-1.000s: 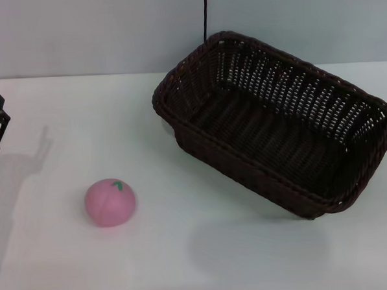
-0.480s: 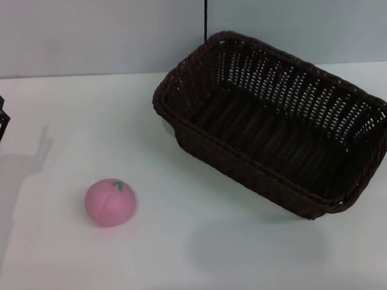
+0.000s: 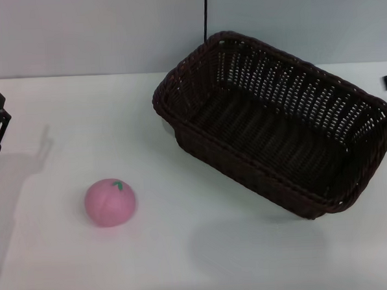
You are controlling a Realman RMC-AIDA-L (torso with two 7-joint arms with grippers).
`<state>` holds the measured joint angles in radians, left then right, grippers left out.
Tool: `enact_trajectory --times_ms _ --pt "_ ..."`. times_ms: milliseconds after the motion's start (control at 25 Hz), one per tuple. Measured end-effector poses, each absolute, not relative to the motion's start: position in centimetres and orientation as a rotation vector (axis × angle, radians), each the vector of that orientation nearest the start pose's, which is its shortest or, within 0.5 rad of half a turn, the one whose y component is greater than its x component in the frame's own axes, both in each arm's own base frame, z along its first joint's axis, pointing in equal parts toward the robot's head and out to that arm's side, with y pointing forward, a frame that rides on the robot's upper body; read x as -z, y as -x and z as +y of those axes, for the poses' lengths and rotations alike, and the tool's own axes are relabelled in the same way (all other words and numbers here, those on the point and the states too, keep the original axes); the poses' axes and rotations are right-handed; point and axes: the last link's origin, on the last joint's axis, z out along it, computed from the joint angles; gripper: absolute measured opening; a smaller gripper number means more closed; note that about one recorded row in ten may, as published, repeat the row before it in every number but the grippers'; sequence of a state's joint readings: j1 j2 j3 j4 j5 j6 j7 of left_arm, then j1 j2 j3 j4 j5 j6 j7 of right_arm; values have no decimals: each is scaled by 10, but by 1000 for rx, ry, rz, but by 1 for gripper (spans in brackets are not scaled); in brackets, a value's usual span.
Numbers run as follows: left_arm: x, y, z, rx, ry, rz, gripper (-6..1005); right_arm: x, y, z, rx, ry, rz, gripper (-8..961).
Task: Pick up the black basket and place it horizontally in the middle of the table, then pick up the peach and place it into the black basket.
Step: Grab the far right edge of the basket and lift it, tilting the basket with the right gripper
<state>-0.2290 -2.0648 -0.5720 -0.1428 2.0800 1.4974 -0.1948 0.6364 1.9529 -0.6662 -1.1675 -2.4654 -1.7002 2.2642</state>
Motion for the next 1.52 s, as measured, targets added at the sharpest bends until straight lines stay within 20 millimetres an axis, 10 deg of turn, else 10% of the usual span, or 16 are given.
enact_trajectory --times_ms 680,1240,1520 --pt "-3 353 244 808 1513 -477 783 -56 -270 384 -116 2504 1120 635" --pt "-3 352 242 815 1510 -475 777 -48 -274 388 -129 2483 1057 607" --pt "-4 353 242 815 1502 -475 773 -50 -267 390 -150 2499 982 360"
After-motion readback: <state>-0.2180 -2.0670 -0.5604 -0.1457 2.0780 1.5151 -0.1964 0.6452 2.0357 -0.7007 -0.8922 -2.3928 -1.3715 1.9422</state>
